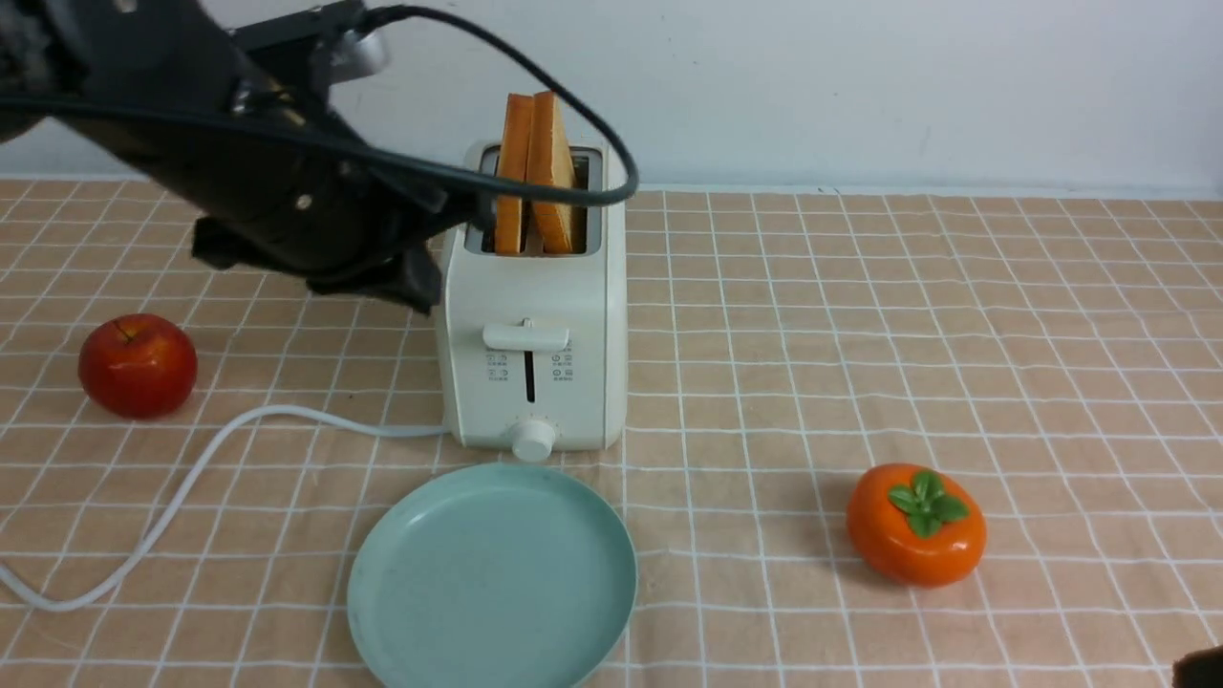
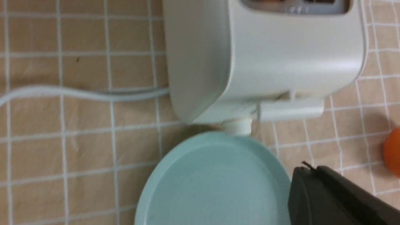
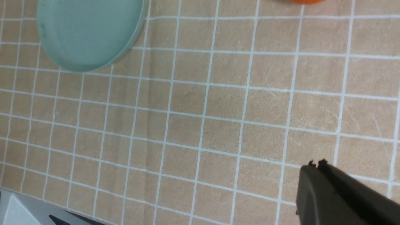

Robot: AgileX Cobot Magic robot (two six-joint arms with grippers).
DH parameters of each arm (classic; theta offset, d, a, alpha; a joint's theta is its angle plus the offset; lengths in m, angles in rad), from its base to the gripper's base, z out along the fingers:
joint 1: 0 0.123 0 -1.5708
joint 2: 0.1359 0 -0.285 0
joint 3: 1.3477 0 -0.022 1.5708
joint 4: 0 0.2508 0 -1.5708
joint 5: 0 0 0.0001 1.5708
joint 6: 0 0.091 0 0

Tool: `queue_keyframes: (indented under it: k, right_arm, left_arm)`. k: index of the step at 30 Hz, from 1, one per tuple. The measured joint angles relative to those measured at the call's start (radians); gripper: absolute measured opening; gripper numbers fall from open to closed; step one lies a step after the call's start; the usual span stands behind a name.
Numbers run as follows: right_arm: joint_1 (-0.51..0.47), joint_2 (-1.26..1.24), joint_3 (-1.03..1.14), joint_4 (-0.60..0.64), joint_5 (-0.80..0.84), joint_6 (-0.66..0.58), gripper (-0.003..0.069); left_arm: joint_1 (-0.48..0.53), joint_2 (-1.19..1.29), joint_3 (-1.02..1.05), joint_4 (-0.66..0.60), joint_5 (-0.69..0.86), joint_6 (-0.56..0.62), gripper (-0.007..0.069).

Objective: Take toasted bread from bread machine on light coffee tablecloth place on plate.
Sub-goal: 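Reach for a toast slice standing in the toaster with the left gripper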

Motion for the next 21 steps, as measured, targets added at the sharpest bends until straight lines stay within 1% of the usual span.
queue_keyframes:
  k: [2,4,5,7,8,9,13,14,17,18,21]
  right_arm:
    - [0.000,0.000,0.015,0.018,-0.004,-0.002,-0.0018]
    - [0.000,0.000,0.018,0.026,-0.011,-0.007,-0.0018]
    - [0.000,0.000,0.019,0.031,-0.025,-0.009,-0.0017]
    - [0.000,0.000,0.019,0.043,-0.036,-0.010,-0.0017]
    - [0.000,0.000,0.019,0.052,-0.046,-0.011,-0.0017]
    - [0.000,0.000,0.019,0.056,-0.052,-0.011,-0.0016]
    - [0.000,0.000,0.019,0.060,-0.067,-0.014,-0.0015]
    - [0.000,0.000,0.019,0.060,-0.068,-0.014,-0.0015]
    - [0.000,0.000,0.019,0.062,-0.082,-0.014,-0.0012]
    - [0.000,0.000,0.019,0.062,-0.086,-0.014,-0.0010]
    - [0.000,0.000,0.019,0.062,-0.089,-0.015,-0.0008]
  left_arm:
    - [0.000,0.048,-0.043,0.033,-0.065,0.002,-0.0011]
    - [0.000,0.089,-0.072,0.072,-0.151,0.002,0.0011]
    - [0.000,0.111,-0.079,0.084,-0.212,0.002,0.0046]
    - [0.000,0.137,-0.081,0.088,-0.271,0.002,0.0101]
    - [0.000,0.154,-0.081,0.089,-0.301,0.002,0.0158]
    - [0.000,0.163,-0.081,0.089,-0.316,0.002,0.0183]
    - [0.000,0.186,-0.081,0.089,-0.332,0.002,0.0353]
    - [0.000,0.186,-0.081,0.089,-0.333,0.002,0.0360]
    - [0.000,0.190,-0.081,0.090,-0.348,0.002,0.0454]
    - [0.000,0.190,-0.081,0.090,-0.358,0.002,0.0472]
    - [0.000,0.190,-0.081,0.086,-0.371,0.002,0.0486]
